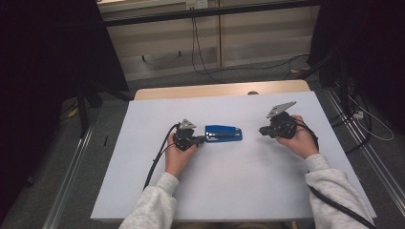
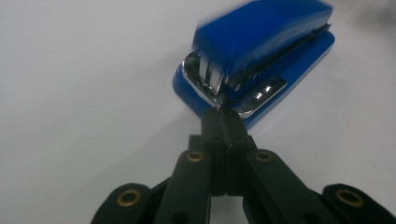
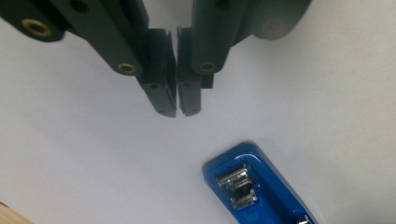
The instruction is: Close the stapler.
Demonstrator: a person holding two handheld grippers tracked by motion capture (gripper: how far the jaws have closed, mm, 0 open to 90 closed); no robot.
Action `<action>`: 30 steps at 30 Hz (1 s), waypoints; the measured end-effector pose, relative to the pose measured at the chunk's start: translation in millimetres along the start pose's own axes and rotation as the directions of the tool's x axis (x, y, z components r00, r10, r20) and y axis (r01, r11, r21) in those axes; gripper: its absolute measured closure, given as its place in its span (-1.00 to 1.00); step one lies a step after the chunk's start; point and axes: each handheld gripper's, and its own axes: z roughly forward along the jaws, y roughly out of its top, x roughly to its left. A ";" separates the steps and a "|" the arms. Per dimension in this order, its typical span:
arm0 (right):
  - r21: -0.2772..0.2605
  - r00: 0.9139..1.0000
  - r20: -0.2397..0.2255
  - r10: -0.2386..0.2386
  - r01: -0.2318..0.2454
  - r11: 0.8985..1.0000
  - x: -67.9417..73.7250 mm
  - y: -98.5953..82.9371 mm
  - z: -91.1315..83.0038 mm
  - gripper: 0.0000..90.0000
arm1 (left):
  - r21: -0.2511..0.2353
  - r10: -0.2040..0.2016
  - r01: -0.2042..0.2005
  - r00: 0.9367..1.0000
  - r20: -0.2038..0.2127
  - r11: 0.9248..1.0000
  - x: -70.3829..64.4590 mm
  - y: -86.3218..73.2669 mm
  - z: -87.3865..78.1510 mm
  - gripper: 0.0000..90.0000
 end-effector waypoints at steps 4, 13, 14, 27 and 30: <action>-0.031 0.999 -0.014 0.033 -0.034 0.999 3.8 -2.1 -1.7 0.55 | -0.038 -0.027 0.028 1.000 0.004 0.999 1.4 -0.2 -9.5 0.66; -0.091 0.996 -0.015 0.087 -0.088 0.992 17.2 -8.7 -18.6 0.06 | -0.133 -0.025 0.030 0.999 0.043 0.991 2.2 -2.6 -46.7 -0.06; -0.095 0.997 -0.017 0.081 -0.082 0.992 20.0 -9.1 -20.2 0.02 | -0.137 -0.022 0.028 0.999 0.047 0.990 1.0 -3.3 -50.2 -0.14; -0.108 0.994 -0.032 0.106 -0.109 0.988 47.0 -27.8 -38.8 -0.35 | -0.176 -0.026 0.031 0.999 0.033 0.984 3.7 -23.9 -94.1 -0.59; -0.103 0.994 -0.035 0.102 -0.105 0.989 51.6 -32.1 -41.9 -0.39 | -0.174 -0.038 0.043 0.999 0.029 0.984 4.8 -29.4 -101.4 -0.65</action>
